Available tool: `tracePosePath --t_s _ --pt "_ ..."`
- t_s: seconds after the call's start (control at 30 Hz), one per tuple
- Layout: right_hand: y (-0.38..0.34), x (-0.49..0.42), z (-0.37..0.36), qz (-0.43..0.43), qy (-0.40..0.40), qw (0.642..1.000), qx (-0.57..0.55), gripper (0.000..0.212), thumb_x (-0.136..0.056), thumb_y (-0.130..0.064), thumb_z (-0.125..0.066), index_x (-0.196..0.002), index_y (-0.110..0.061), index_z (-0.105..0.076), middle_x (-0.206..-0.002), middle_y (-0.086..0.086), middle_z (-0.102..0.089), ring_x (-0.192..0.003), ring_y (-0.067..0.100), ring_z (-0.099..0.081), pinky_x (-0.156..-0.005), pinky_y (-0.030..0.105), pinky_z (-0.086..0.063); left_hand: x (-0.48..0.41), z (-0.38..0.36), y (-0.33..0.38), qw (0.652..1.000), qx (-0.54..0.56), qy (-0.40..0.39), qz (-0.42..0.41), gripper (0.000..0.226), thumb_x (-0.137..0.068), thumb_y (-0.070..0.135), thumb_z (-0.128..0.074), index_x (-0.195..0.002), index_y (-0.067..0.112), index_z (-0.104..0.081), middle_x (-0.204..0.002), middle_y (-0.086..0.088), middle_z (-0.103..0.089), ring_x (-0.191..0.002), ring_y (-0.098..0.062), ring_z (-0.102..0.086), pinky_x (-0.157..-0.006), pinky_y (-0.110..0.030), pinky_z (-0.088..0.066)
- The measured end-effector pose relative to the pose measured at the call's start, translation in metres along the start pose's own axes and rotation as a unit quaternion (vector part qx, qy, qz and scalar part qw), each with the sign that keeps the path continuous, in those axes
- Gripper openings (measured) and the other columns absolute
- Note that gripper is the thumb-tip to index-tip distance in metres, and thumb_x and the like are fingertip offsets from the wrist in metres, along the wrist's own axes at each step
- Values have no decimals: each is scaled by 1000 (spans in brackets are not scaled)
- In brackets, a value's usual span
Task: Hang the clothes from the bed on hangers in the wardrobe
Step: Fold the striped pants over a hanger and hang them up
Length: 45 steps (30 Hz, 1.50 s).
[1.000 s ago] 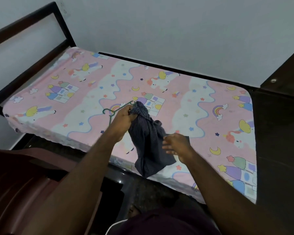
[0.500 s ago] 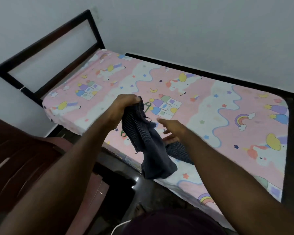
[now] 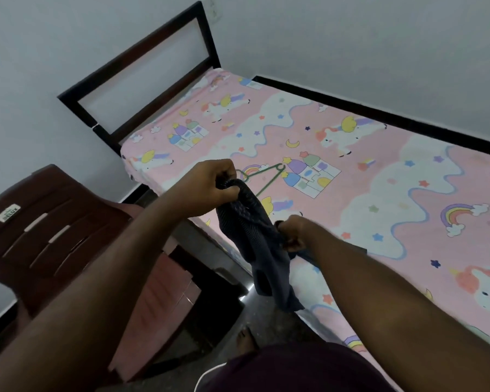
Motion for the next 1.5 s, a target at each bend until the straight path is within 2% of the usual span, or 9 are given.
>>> tracePosePath --t_s 0.2,0.47,0.63,0.77,0.97,1.07,1.27,1.4,1.5 --pt "22 -9 9 33 45 996 73 10 -91 2 -48 -85 -1 -56 -68 14 -53 -48 20 -48 -42 25 -43 14 22 -33 989 -41 139 28 11 -90 17 -66 -87 11 -57 -83 -9 -61 -79 -29 -59 -69 -43 -50" --pt "34 0 41 111 207 897 374 33 -81 -33 -72 -100 -13 -54 -96 6 -60 -93 29 -62 -71 32 -46 22 25 -77 958 -53 257 115 9 -94 12 -62 -93 9 -53 -87 -5 -59 -81 -21 -54 -61 -15 -40" --pt "39 -4 76 134 260 955 -58 20 -90 9 -47 -91 -10 -55 -99 23 -60 -71 39 -67 -60 47 -60 24 10 -119 965 -119 173 156 19 -95 8 -54 -114 9 -57 -101 -11 -62 -89 -25 -57 -72 -31 -43" --pt "18 12 97 137 252 897 -337 29 -95 7 -38 -82 -13 -55 -105 21 -59 -81 30 -64 -51 38 -57 17 -9 -139 965 -218 43 139 29 -93 5 -48 -116 9 -65 -109 -20 -64 -99 -38 -59 -80 -38 -48" --pt "-1 31 107 167 244 861 -414 30 -94 7 -35 -104 -13 -55 -102 13 -61 -97 29 -60 -84 50 -53 8 -28 -145 971 -174 -15 165 21 -87 23 -72 -92 4 -66 -91 -16 -65 -86 -29 -56 -68 -30 -38" --pt "-5 39 113 193 263 858 -396 25 -92 10 -45 -105 -10 -54 -97 14 -59 -88 26 -58 -78 42 -51 6 -27 -147 965 -198 21 171 24 -91 21 -65 -93 -3 -62 -93 -20 -65 -89 -35 -60 -67 -35 -43" --pt "-8 65 138 265 387 883 -21 29 -76 13 -51 -83 -13 -62 -94 8 -64 -89 25 -60 -74 32 -49 2 5 -142 951 48 184 243 6 -97 7 -43 -103 4 -43 -88 -21 -58 -62 -38 -66 -53 -41 -57" --pt "-39 86 143 263 345 901 -28 32 -78 15 -42 -74 -10 -62 -97 16 -64 -82 35 -65 -59 43 -60 -9 25 -124 928 190 200 251 20 -98 4 -33 -112 5 -48 -80 -24 -60 -51 -32 -60 -43 -36 -55" --pt "-78 104 148 265 320 908 -56 35 -86 16 -37 -72 -5 -61 -97 18 -61 -70 28 -61 -46 30 -57 -23 49 -109 911 283 184 236 24 -97 -1 -35 -114 -5 -51 -88 -27 -62 -55 -34 -67 -51 -39 -60"
Point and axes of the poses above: each hand's wrist, its own x-axis away from the middle knuckle, its own z-axis out of the back of the hand, y = z × x, the point moved 1 cm from there along -x, towards the middle knuckle
